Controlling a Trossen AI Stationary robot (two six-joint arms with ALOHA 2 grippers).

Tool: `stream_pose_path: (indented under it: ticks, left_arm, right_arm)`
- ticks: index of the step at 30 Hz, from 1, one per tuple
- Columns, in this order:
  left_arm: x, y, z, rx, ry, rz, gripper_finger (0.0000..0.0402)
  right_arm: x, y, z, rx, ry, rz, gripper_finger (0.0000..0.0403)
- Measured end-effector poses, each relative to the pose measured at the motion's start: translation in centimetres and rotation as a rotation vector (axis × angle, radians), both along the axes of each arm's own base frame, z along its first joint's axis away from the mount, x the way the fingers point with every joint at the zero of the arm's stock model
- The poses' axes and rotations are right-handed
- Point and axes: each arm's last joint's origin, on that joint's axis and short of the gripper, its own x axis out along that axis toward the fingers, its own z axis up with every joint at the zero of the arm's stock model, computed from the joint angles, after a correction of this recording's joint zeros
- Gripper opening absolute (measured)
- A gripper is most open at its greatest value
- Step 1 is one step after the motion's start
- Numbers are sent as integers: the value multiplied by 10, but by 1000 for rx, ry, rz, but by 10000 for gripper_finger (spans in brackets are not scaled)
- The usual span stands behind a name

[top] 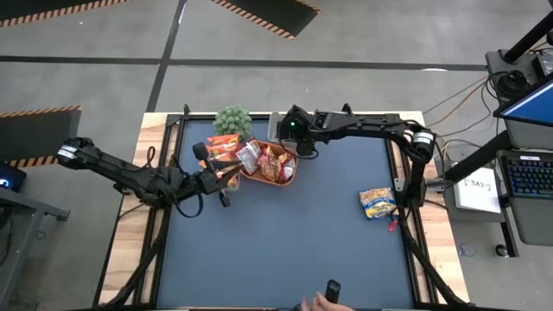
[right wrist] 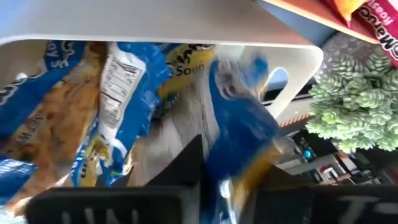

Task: Sort Maruchan noodles
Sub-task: Put the blue noodle pack into the gray bin

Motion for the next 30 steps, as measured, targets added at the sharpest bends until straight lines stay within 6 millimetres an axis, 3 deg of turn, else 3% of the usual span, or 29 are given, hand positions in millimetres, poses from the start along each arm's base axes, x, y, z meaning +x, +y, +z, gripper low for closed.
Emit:
stream_pose_path:
  ticks: [9,16,21,25,28,30]
  left_arm:
    - [0,0,0,1,0,0,39]
    - [0,0,0,1,0,0,39]
    - [0,0,0,1,0,0,39]
    - [0,0,0,1,0,0,39]
    - [0,0,0,-2,-2,0,39]
    - [0,0,0,-4,-3,0,39]
  right_arm:
    - [4,-1,-1,34,-67,-39,116]
    - [9,6,19,-72,-175,-199,138]
    - [11,25,46,-110,-420,-472,123]
    - [7,45,65,-13,-835,-840,110]
    - [-8,60,75,43,-1092,-1110,103]
    - [-27,70,77,166,-1120,-1253,100]
